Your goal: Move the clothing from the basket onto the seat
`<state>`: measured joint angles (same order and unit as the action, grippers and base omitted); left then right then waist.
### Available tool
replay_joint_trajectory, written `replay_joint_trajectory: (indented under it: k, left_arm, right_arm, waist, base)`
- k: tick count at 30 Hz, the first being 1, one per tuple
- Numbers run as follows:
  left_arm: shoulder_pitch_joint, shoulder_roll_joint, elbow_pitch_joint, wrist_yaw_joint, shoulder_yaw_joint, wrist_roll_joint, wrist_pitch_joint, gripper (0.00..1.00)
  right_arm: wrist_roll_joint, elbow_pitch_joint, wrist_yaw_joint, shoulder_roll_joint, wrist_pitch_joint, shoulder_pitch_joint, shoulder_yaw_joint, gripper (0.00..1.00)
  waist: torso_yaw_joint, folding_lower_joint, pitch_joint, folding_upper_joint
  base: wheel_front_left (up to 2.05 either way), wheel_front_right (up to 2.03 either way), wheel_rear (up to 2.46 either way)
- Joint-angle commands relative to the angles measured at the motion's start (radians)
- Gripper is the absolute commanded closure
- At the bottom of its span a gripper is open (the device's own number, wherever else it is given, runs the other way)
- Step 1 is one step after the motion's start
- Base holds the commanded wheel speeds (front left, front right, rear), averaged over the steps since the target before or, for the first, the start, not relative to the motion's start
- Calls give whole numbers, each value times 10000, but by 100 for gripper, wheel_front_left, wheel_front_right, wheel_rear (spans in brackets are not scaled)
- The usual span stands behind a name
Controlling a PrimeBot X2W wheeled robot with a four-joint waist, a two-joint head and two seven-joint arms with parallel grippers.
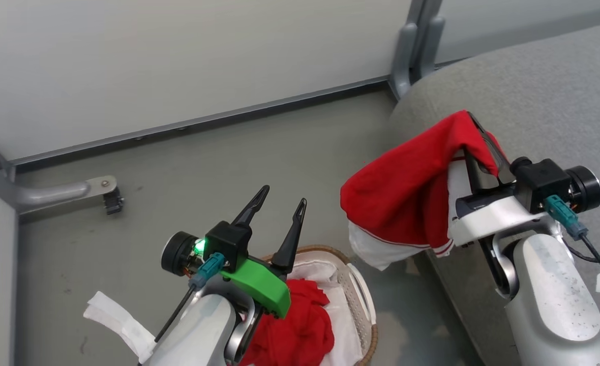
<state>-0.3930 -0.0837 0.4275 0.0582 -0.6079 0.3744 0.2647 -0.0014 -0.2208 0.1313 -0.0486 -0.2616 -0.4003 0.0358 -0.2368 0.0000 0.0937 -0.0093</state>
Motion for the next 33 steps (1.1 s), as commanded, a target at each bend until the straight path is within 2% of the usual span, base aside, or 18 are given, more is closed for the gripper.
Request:
replay_joint_trajectory:
  k: [1, 9, 15, 24, 33]
  left_arm:
    - [-205, -12, 11, 59, 52, -98, -6, 0]
    - [-589, -104, 375, 228, -57, -514, -5, 0]
    - [-822, -157, 637, 326, -186, -676, -5, 0]
    - [-1218, -190, 854, 435, -378, -870, -5, 0]
    - [-1891, -127, 623, 490, -753, -1083, -97, 0]
  right_arm:
    - [-41, 84, -10, -32, -53, -130, -117, 100]
    - [214, 170, -10, -21, -51, -282, -618, 100]
    - [414, 204, -10, -21, -51, -302, -813, 100]
    - [463, -132, -10, -27, -53, -1122, -1499, 100]
    - [-1409, -401, -10, -160, -53, -3799, -3205, 100]
  waist:
    - [-1195, 0, 748, 93]
    - [-2484, 0, 1539, 93]
    - [-2783, 0, 1924, 93]
    - [-2510, 0, 2604, 93]
    - [-1546, 0, 3781, 93]
  base:
    - [0, 0, 0]
    - [0, 0, 0]
    - [0, 0, 0]
    - [0, 0, 0]
    - [0, 0, 0]
